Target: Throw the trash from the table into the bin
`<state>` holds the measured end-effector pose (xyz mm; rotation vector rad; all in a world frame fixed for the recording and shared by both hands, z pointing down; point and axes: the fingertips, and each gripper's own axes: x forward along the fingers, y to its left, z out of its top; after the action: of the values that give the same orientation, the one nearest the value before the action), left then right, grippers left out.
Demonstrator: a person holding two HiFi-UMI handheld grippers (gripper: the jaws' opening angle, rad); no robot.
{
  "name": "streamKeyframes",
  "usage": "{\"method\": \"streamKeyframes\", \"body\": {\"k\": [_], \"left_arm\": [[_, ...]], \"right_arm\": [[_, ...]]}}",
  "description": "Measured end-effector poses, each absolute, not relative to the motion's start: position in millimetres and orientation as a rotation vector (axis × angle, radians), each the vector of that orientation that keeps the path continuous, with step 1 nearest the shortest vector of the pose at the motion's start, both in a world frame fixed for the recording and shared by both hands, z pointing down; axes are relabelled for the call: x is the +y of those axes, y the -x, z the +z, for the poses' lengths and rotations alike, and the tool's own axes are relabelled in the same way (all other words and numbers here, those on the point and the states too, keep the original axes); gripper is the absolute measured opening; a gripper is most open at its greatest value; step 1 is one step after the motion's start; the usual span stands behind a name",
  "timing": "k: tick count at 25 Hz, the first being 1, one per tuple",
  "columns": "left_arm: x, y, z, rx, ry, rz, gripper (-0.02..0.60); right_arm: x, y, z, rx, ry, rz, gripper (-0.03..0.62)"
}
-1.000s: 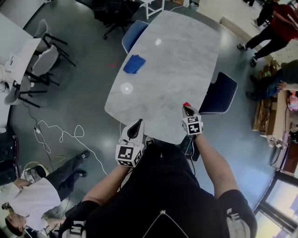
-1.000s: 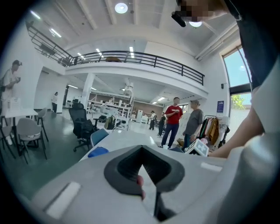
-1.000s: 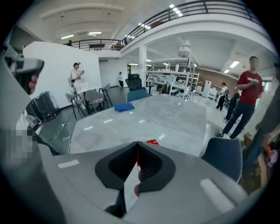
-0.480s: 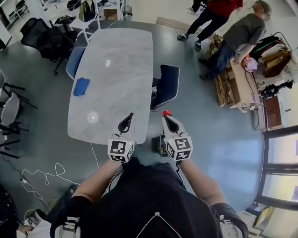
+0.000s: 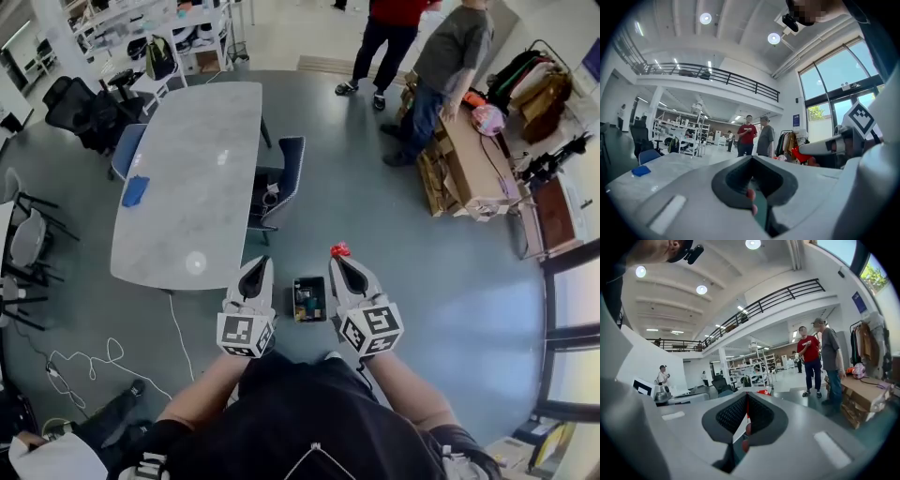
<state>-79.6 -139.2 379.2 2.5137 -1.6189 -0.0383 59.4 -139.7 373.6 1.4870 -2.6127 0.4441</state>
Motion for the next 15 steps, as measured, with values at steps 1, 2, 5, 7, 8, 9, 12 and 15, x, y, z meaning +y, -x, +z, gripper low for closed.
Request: {"method": "streamKeyframes", "body": {"k": [1, 2, 5, 7, 8, 9, 12, 15], "left_arm": [[-127.4, 63.0, 381.4, -1.637, -2.494, -0.030, 0.000], [-115.6, 47.0, 383.9, -1.647, -2.479, -0.015, 0.000], [-83.3, 3.7, 387.1, -1.652, -2.462, 0.032, 0.000], [-69.6, -18.0, 380.8, -1.657, -2.456, 0.029, 0.000], [-65.0, -25.9, 376.0, -1.658, -2.460, 0.022, 0.000], [-60.3, -32.0, 371.7, -1.656, -2.469, 0.018, 0.000], [-43.3, -38.3, 372.3, -1.633, -2.491, 0.042, 0.000], [-29.3, -34.7, 379.8, -1.612, -2.479, 0.078, 0.000]], "right_arm": [[-131.4, -80.2, 374.9, -2.619, -1.474, 0.453, 0.029], [-122.8, -99.8, 375.7, -2.625, -1.463, 0.462, 0.029], [-96.8, -150.2, 374.8, -2.643, -1.446, 0.497, 0.029], [-84.1, -173.9, 373.0, -2.655, -1.433, 0.529, 0.029], [-79.3, -181.4, 372.1, -2.665, -1.426, 0.544, 0.029], [-74.5, -185.9, 371.5, -2.675, -1.419, 0.553, 0.029], [-58.9, -185.8, 371.4, -2.692, -1.400, 0.549, 0.028], [-44.5, -180.9, 372.5, -2.685, -1.401, 0.571, 0.029]]}}
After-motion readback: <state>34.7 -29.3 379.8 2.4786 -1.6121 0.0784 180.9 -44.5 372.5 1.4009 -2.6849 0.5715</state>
